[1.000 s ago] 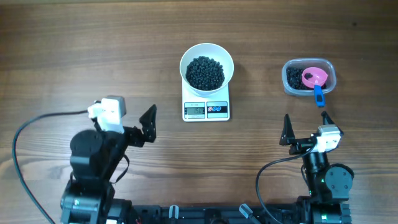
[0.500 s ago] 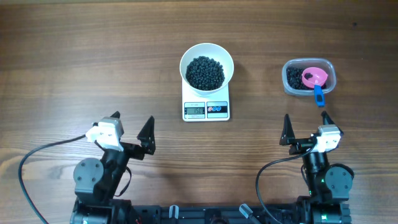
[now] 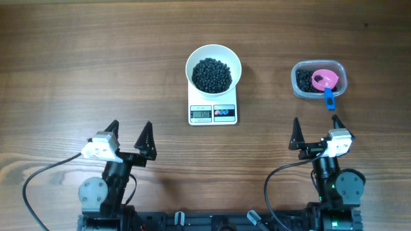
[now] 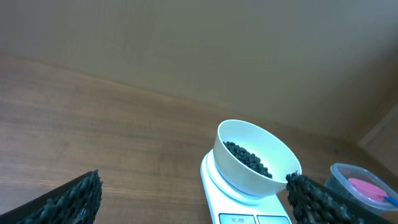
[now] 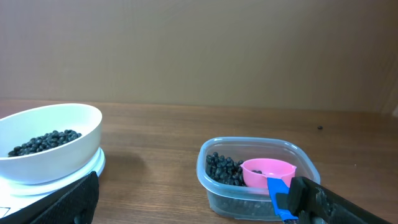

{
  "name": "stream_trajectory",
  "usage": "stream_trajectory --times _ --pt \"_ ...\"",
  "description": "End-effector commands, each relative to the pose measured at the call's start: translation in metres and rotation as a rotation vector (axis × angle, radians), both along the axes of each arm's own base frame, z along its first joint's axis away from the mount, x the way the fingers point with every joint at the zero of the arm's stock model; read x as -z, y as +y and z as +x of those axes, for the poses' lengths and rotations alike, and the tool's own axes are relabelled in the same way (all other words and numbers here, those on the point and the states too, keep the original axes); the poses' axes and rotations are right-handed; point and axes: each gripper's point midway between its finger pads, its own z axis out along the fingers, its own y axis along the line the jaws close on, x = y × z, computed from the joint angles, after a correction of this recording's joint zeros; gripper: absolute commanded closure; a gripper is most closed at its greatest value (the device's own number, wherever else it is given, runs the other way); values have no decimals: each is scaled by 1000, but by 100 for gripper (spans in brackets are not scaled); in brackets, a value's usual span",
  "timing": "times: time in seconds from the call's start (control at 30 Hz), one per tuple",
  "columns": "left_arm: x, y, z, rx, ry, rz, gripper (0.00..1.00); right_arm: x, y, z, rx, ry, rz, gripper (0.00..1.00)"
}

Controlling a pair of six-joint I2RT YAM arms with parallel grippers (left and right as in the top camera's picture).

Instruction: Scoop item into bowl and weigh 150g on scale

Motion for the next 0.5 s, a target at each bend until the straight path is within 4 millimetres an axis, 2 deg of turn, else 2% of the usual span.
stream_trajectory --times 0.0,0.47 --pt "8 1 3 -2 -18 -15 0 -2 -1 0 10 -10 -13 0" --pt "38 2 9 -9 25 -11 0 -2 -1 0 10 -10 -12 0"
